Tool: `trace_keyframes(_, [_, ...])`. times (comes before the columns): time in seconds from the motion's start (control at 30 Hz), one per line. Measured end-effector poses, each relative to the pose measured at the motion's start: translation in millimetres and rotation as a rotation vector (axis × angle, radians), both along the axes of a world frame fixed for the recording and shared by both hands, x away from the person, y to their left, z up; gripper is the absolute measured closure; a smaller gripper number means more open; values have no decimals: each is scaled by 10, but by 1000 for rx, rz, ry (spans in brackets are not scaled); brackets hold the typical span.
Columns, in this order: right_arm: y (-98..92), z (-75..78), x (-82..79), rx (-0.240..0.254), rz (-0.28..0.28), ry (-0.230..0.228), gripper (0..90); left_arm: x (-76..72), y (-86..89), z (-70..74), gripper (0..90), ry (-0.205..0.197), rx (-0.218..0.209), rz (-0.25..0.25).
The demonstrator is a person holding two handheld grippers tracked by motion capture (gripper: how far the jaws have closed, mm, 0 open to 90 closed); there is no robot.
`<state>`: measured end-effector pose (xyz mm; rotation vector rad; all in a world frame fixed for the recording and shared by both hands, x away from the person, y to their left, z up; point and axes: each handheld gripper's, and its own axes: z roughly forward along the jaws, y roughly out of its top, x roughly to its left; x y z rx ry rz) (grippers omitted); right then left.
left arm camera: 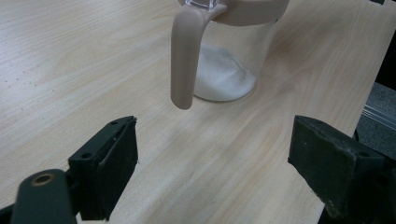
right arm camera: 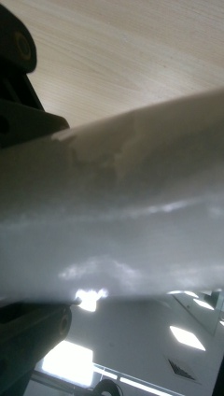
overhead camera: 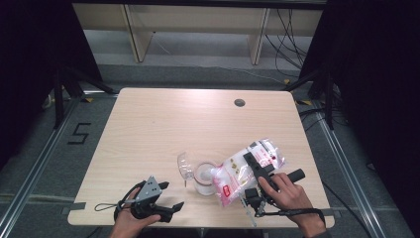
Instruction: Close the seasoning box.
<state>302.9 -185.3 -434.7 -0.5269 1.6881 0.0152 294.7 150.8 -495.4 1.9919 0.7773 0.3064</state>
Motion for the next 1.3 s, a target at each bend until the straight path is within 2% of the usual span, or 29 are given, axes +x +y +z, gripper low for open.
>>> trace_keyframes(0.07, [-32,-7,-3,17,-18,2,551,-1,-1,-1,153,3,-4,5])
trace_keyframes(0.1, [-31,15,1,-6,-12,2,551,-1,1,0,153,3,-1,6])
trace_keyframes(0.17, [-58,8,-7,20,-19,-1,552,-3,-2,1,153,2,-3,5])
trace_keyframes(0.2, [-55,24,0,3,-2,-8,553,-2,-2,1,153,1,-2,4])
trace_keyframes(0.3, [-85,10,-26,36,-28,1,553,-2,2,2,153,-1,-1,6])
trace_keyframes(0.37, [-80,45,-27,2,-1,-16,555,-4,-1,1,153,1,-1,7])
trace_keyframes(0.57, [-96,29,-55,16,-9,-9,557,-1,2,2,153,0,-4,4])
trace_keyframes(0.6, [-85,50,-63,-7,-4,-17,558,0,2,2,153,0,-4,3])
trace_keyframes(0.63, [-97,29,-67,23,-7,-12,558,1,3,2,153,-1,-4,3])
trace_keyframes(0.7, [-94,34,-78,16,-7,-7,560,-1,3,4,153,-1,-1,5])
trace_keyframes(0.73, [-81,52,-77,-5,15,-23,561,0,4,3,153,-1,-4,3])
trace_keyframes(0.77, [-95,30,-100,18,-23,-1,561,-2,2,3,153,-2,-4,6])
trace_keyframes(0.87, [-103,20,-112,33,-18,-5,563,-1,5,5,153,-2,0,5])
trace_keyframes(0.93, [-94,35,-114,10,-3,-10,564,0,6,4,153,-1,-2,4])
trace_keyframes(1.0, [-98,22,-125,25,-7,-5,565,-15,-4,1,153,15,-15,23])
trace_keyframes(1.1, [-76,54,-125,-13,13,-16,566,-7,-2,-1,153,8,-10,13])
trace_keyframes(1.17, [-73,47,-121,-2,26,-22,567,-13,-5,1,153,11,-10,19])
trace_keyframes(1.3, [-79,36,-123,17,12,-12,567,-9,-4,-2,153,12,-13,18])
